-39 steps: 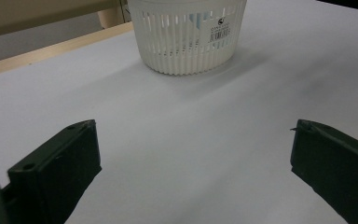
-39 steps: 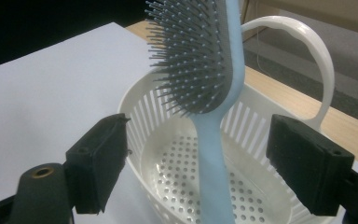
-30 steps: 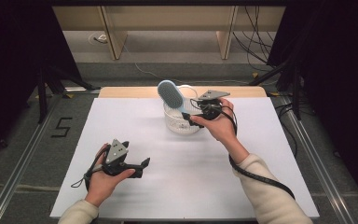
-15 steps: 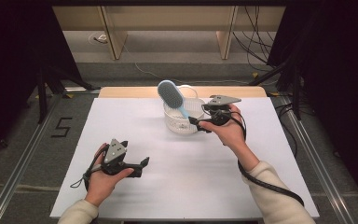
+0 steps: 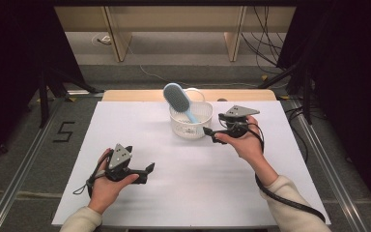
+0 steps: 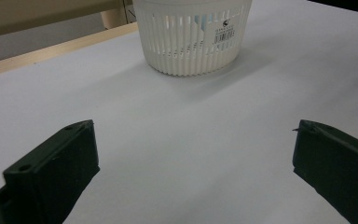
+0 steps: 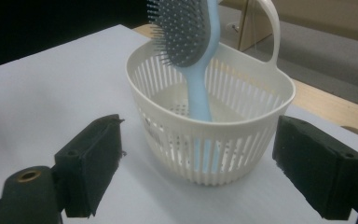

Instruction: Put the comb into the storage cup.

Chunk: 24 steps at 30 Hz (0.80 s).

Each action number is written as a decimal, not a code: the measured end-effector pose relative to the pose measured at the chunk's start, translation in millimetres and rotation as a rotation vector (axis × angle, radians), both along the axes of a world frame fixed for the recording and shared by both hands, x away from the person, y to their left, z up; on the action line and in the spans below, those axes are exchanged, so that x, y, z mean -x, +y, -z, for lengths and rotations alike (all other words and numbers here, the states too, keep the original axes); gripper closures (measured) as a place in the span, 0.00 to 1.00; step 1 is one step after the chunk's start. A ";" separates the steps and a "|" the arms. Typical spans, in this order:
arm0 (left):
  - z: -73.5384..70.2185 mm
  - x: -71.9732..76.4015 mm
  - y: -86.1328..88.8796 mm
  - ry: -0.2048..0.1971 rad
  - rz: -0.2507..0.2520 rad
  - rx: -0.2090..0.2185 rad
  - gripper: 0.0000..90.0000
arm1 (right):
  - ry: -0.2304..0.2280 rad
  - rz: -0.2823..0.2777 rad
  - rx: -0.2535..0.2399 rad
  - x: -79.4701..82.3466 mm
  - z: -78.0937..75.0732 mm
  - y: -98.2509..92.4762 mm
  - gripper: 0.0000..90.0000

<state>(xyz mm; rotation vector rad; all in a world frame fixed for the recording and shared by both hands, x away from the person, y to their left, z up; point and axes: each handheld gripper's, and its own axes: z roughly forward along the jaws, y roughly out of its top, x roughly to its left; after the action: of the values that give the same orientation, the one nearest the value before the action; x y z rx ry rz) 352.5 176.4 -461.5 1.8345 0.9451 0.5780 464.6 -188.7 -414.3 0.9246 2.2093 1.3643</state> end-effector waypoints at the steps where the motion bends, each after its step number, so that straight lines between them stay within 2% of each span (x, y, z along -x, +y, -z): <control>1: 0.2 0.0 -0.1 0.001 0.001 0.000 0.00 | 0.007 0.000 0.002 0.8 0.6 -0.8 0.18; 15: -0.1 0.4 -0.4 0.000 0.002 -0.004 0.00 | 0.008 -0.019 0.021 16.4 9.3 -15.5 0.19; 24: -0.1 0.4 -0.1 0.002 0.003 -0.003 0.00 | 0.008 -0.023 0.028 25.7 9.2 -22.1 0.19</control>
<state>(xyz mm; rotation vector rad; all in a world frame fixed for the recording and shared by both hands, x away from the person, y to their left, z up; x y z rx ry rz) 352.1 176.3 -461.5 1.8395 0.9428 0.5765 438.9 -210.8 -423.4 0.8994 2.2458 1.3380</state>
